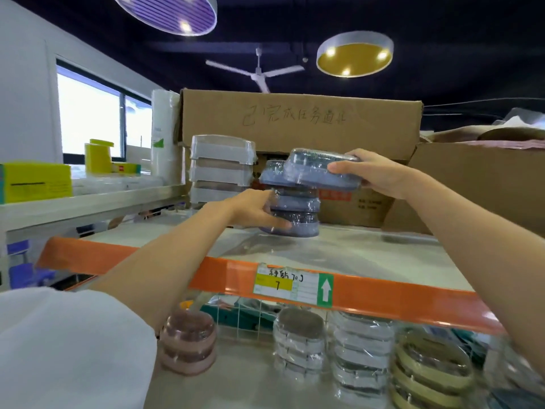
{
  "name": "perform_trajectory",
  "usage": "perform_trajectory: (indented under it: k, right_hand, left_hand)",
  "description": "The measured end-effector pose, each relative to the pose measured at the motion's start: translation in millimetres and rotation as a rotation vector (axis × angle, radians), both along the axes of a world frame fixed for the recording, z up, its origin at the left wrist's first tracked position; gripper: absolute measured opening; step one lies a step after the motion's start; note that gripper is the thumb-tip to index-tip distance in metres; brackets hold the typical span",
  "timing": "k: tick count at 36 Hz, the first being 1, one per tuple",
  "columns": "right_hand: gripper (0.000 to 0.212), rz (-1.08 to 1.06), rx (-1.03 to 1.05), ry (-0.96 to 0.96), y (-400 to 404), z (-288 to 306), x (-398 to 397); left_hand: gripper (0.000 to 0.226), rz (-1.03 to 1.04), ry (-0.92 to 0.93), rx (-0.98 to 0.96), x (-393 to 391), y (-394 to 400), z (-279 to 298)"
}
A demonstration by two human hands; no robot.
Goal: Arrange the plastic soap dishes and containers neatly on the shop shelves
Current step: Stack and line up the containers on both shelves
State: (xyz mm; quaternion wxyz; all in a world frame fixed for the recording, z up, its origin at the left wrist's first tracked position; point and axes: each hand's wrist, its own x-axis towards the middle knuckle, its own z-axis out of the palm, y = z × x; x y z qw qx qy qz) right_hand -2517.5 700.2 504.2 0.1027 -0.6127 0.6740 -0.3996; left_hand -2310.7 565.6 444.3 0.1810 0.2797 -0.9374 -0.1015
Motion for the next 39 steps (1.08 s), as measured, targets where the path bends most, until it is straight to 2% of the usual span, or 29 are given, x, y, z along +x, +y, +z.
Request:
perform_trajectory:
  k: [3,7,8,10,12,17,22,28,34,37,39]
  right_hand:
    - [0.094,0.021,-0.018,-0.005,-14.9,18.6,3.3]
    - [0.056,-0.025,-0.065,-0.051,-38.3,27.3,2.8]
    - [0.058,-0.049,-0.073,-0.055,-43.8,27.2,2.6]
    - [0.087,-0.098,-0.078,-0.072,-56.1,27.7,1.2]
    - [0.1,-0.125,-0.096,-0.102,-69.3,26.3,-3.1]
    - [0.087,-0.137,-0.128,-0.155,-94.2,23.0,-6.5]
    - [0.108,-0.096,-0.108,-0.181,-107.9,21.9,-9.9]
    - [0.09,-0.107,-0.087,-0.186,-111.1,20.7,-9.8]
    - [0.099,-0.149,-0.045,-0.117,-101.7,19.0,-10.3]
    - [0.11,-0.198,-0.05,-0.07,-89.3,15.8,-11.7]
    - [0.107,-0.238,-0.064,-0.043,-79.6,12.8,-10.9]
  left_hand:
    - [0.065,-0.001,0.033,0.047,-1.4,-7.5,2.1]
    - [0.059,0.002,0.001,0.001,-9.4,-14.3,5.6]
    - [0.058,0.001,-0.012,-0.014,-10.5,-14.3,6.6]
    - [0.058,0.006,-0.029,-0.023,-12.4,-17.5,8.6]
    - [0.058,0.011,-0.038,-0.019,-13.6,-22.2,8.9]
    - [0.053,-0.001,-0.064,-0.037,-15.1,-31.3,5.5]
    - [0.05,0.016,-0.138,-0.114,-15.0,-36.2,3.8]
    - [0.048,0.017,-0.163,-0.151,-14.4,-39.7,2.1]
    - [0.05,0.008,-0.168,-0.17,-10.7,-40.7,-3.3]
    - [0.05,-0.003,-0.175,-0.187,-8.1,-38.4,-3.1]
    - [0.05,-0.006,-0.179,-0.206,-4.5,-35.0,-1.9]
